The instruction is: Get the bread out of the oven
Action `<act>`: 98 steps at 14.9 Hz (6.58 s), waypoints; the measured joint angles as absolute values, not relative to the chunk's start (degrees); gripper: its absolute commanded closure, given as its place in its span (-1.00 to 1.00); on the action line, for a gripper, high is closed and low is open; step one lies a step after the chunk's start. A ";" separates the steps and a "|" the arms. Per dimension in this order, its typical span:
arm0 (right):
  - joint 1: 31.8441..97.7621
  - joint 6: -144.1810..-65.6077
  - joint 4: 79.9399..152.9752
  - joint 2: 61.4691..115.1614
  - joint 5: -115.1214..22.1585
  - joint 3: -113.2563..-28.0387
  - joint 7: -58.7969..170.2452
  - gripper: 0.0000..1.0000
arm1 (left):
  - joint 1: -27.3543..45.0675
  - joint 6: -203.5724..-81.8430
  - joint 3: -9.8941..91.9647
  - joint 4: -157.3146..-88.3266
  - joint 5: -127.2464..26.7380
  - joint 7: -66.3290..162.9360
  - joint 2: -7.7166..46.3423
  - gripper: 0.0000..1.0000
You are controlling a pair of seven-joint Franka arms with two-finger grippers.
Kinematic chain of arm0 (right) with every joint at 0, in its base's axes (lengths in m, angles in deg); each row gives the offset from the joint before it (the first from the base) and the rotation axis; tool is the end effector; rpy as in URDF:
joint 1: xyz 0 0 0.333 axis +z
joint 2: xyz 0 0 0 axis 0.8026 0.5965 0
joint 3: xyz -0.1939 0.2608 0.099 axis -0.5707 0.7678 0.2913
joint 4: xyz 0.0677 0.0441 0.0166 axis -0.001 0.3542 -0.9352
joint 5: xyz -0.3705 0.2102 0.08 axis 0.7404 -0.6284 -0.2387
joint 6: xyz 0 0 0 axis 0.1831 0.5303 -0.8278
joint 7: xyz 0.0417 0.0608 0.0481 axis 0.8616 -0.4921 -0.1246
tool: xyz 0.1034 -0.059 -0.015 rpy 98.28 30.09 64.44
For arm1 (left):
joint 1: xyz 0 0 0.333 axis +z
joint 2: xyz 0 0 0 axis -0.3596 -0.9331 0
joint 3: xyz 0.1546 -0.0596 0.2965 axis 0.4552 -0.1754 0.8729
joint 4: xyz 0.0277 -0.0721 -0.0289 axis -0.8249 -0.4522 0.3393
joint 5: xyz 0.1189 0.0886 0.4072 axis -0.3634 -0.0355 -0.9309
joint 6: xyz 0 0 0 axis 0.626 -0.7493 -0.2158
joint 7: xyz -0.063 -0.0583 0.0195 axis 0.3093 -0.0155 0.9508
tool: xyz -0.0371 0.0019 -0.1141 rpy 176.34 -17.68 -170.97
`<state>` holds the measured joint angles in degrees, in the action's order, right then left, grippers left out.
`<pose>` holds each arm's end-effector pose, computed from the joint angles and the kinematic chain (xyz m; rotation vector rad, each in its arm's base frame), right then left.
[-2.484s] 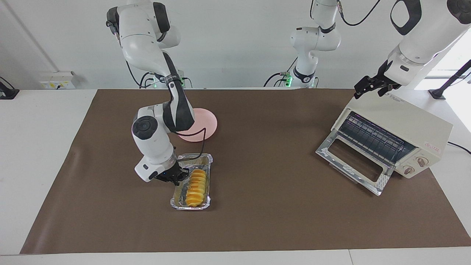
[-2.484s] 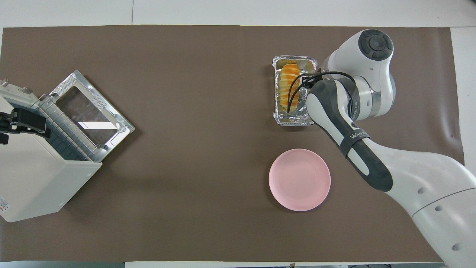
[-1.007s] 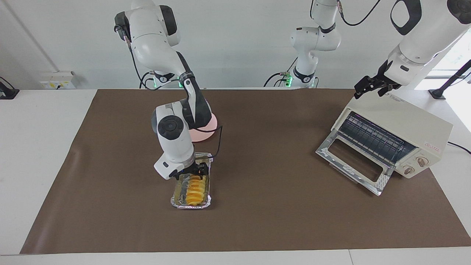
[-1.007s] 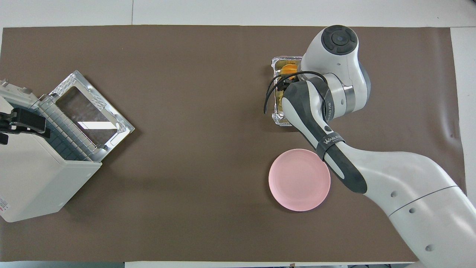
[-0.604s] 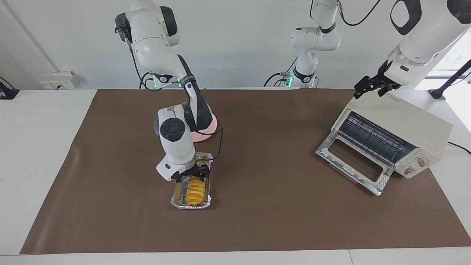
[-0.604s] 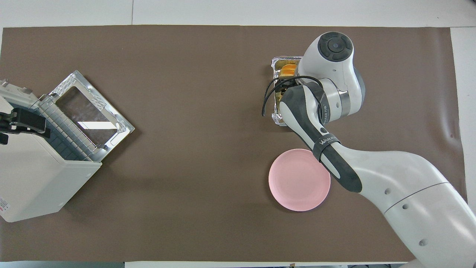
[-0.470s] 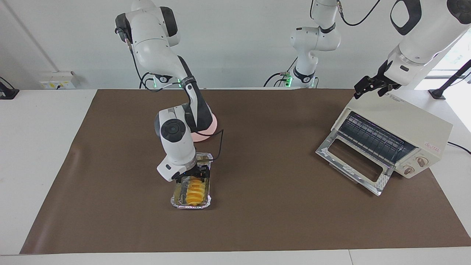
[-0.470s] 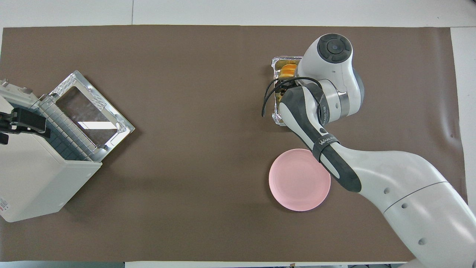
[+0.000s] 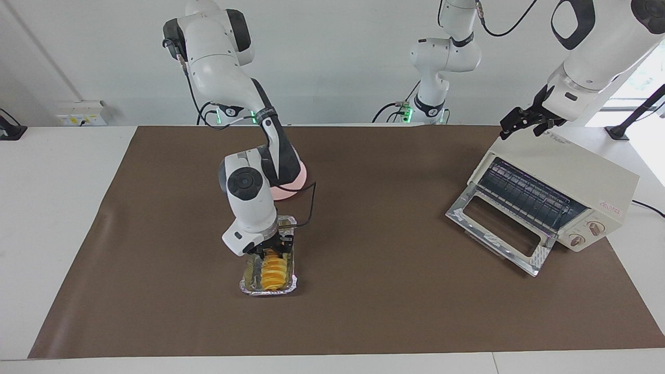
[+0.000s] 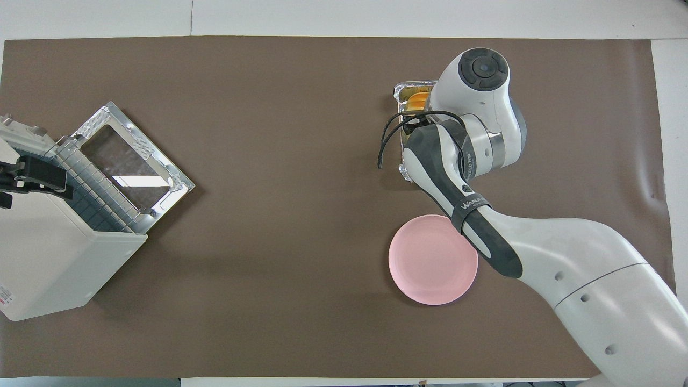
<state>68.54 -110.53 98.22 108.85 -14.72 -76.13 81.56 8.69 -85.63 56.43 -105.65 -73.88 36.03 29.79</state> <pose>0.7331 0.2175 0.2947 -3.1313 0.0164 -0.0484 0.5717 -0.0033 0.6115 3.1029 0.0822 -0.2790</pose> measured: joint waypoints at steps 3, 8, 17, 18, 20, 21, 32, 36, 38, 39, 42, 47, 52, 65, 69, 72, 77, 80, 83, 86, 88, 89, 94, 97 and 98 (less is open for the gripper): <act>68.53 -110.53 98.08 108.85 -14.72 -76.13 81.57 1.00 | 8.69 -85.63 56.43 -105.65 -73.88 36.03 29.79 -1.00; 68.43 -108.55 96.90 108.82 -14.70 -76.24 81.58 1.00 | 8.70 -85.63 56.43 -105.65 -73.88 36.03 29.79 -1.00; 67.72 -99.87 94.23 103.92 -14.69 -76.20 81.58 1.00 | 8.70 -85.63 56.43 -105.65 -73.88 36.03 29.79 -1.00; 67.79 -98.08 94.21 102.86 -14.69 -76.18 81.58 1.00 | 8.70 -85.63 56.43 -105.65 -73.88 36.03 29.79 -1.00; 68.16 -93.41 94.69 99.75 -14.71 -76.04 82.18 1.00 | 8.70 -85.63 56.43 -105.65 -73.88 36.03 29.79 -1.00; 68.47 -91.77 95.85 97.61 -14.72 -75.82 83.17 1.00 | 8.70 -85.63 56.43 -105.65 -73.88 36.03 29.79 -1.00; 76.70 -106.64 142.59 63.81 -16.05 -75.00 89.26 1.00 | 8.70 -85.63 56.43 -105.65 -73.88 36.03 29.80 -1.00; 77.29 -118.42 154.26 61.50 -16.08 -75.00 89.37 1.00 | 8.70 -85.63 56.43 -105.65 -73.88 36.03 29.80 -1.00; 77.29 -122.92 156.57 62.58 -16.09 -75.01 89.52 1.00 | 8.70 -85.63 56.43 -105.65 -73.88 36.03 29.80 -1.00; 77.37 -124.64 157.28 63.38 -16.10 -75.01 89.61 1.00 | 8.70 -85.63 56.43 -105.65 -73.88 36.03 29.80 -1.00; 79.54 -127.57 157.85 66.13 -16.11 -75.00 92.56 1.00 | 8.70 -85.63 56.43 -105.65 -73.88 36.03 29.80 -1.00; 80.77 -128.01 157.82 66.92 -16.12 -75.04 93.22 -1.00 | 8.70 -85.63 56.43 -105.65 -73.88 36.03 29.80 -1.00; 80.77 -126.41 155.81 66.92 -16.12 -75.08 93.23 -1.00 | 8.70 -85.63 56.43 -105.65 -73.88 36.03 29.80 -1.00; 54.87 -92.79 121.99 66.09 -19.29 -76.98 55.69 -1.00 | 8.70 -85.63 56.43 -105.65 -73.88 36.03 29.80 -1.00; 54.19 -78.29 114.35 66.35 -19.13 -76.98 55.14 -1.00 | 8.70 -85.63 56.43 -105.65 -73.88 36.03 29.80 -1.00; 53.64 -74.16 110.14 67.65 -16.55 -76.98 55.14 -1.00 | 8.70 -85.63 56.43 -105.65 -73.88 36.03 29.80 -1.00; 53.03 -74.55 110.30 69.80 -16.05 -76.97 55.14 -1.00 | 8.70 -85.63 56.43 -105.65 -73.88 36.03 29.81 -1.00; 52.79 -74.65 110.25 70.03 -16.28 -76.97 55.14 -1.00 | 8.70 -85.63 56.43 -105.65 -73.88 36.03 29.81 -1.00; 52.13 -74.65 110.16 70.02 -16.38 -76.97 55.14 -1.00 | 8.70 -85.63 56.43 -105.65 -73.88 36.03 29.81 -1.00; 51.69 -74.63 110.16 70.02 -17.30 -76.96 55.14 -1.00 | 8.70 -85.63 56.43 -105.65 -73.88 36.03 29.81 -1.00; 51.09 -74.62 110.16 70.02 -17.81 -76.97 55.14 -1.00 | 8.70 -85.63 56.43 -105.65 -73.88 36.03 29.81 -1.00; 50.93 -74.59 110.16 70.02 -17.81 -76.97 55.14 -1.00 | 8.70 -85.63 56.43 -105.65 -73.88 36.03 29.81 -1.00; 50.89 -74.59 110.11 70.02 -17.22 -76.80 55.14 -1.00 | 8.70 -85.63 56.43 -105.65 -73.88 36.03 29.81 -1.00; 50.89 -74.61 110.10 70.02 -16.86 -76.77 55.14 -1.00 | 8.70 -85.63 56.43 -105.65 -73.88 36.03 29.81 -1.00; 50.89 -74.61 110.10 70.02 -16.86 -76.76 55.14 -1.00 | 8.70 -85.63 56.43 -105.65 -73.88 36.03 29.81 -1.00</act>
